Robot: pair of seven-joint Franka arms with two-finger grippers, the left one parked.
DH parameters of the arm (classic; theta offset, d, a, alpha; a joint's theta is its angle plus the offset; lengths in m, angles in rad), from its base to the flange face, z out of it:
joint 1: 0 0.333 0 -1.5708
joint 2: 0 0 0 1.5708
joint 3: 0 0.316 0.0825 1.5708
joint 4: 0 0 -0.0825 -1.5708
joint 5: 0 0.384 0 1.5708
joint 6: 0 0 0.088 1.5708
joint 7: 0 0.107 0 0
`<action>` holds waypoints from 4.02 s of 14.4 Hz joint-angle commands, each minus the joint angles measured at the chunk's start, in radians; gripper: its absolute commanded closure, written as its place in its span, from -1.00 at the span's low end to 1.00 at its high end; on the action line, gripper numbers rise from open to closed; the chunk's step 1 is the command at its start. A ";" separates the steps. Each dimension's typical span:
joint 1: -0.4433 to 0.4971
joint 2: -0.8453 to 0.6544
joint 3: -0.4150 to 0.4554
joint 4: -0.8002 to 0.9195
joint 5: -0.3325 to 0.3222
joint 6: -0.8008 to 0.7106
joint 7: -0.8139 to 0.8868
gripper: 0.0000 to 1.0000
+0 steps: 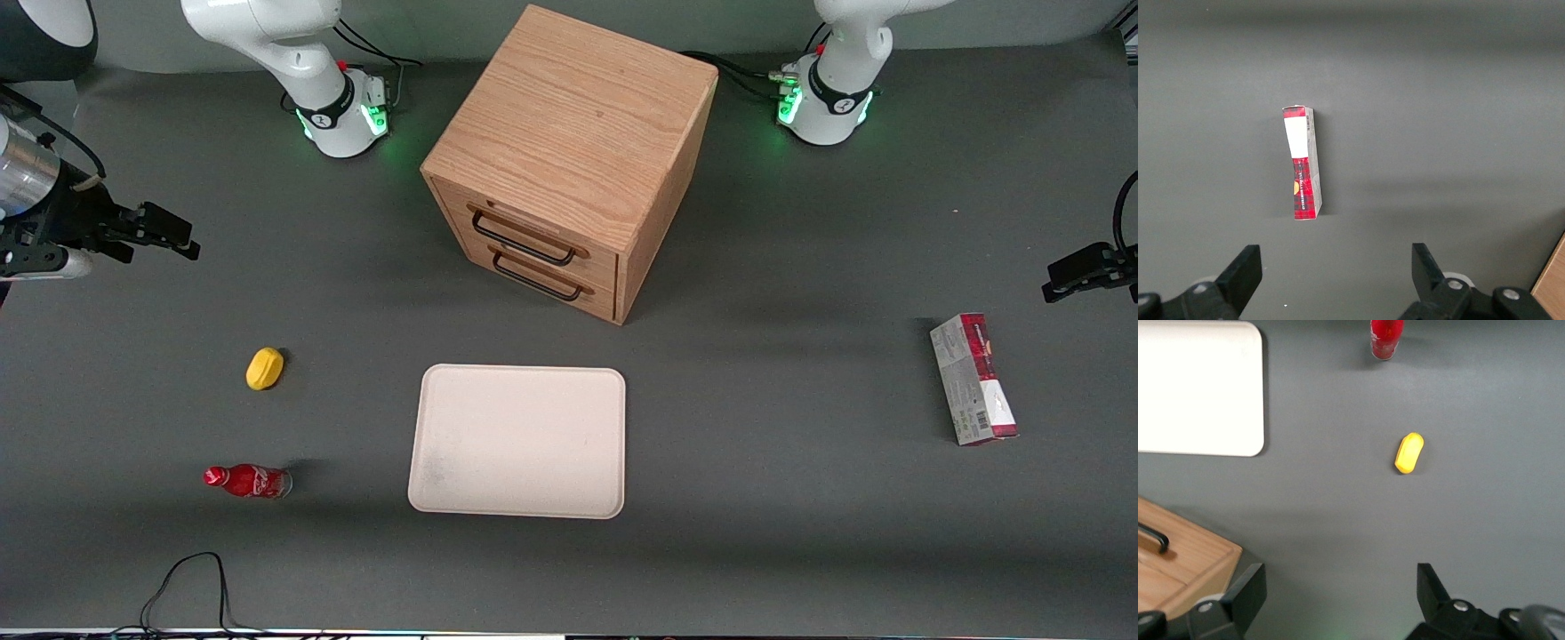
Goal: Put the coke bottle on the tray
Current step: 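Move the right gripper down over the red Coca-Cola bottle, then close the right gripper around the red bottle's body, then lift the red bottle off the table with the right gripper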
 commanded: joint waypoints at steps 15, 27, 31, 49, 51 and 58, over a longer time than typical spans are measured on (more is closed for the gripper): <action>-0.038 0.711 -0.010 0.916 0.002 -0.269 -0.019 -1.00; -0.138 0.961 0.076 0.991 0.033 -0.006 -0.023 -1.00; -0.135 0.955 0.074 0.855 0.016 0.149 -0.036 -0.98; -0.118 0.947 0.076 0.729 -0.038 0.252 -0.082 1.00; -0.117 0.944 0.076 0.729 -0.048 0.246 -0.094 1.00; -0.095 0.527 0.077 0.489 -0.033 -0.031 -0.069 1.00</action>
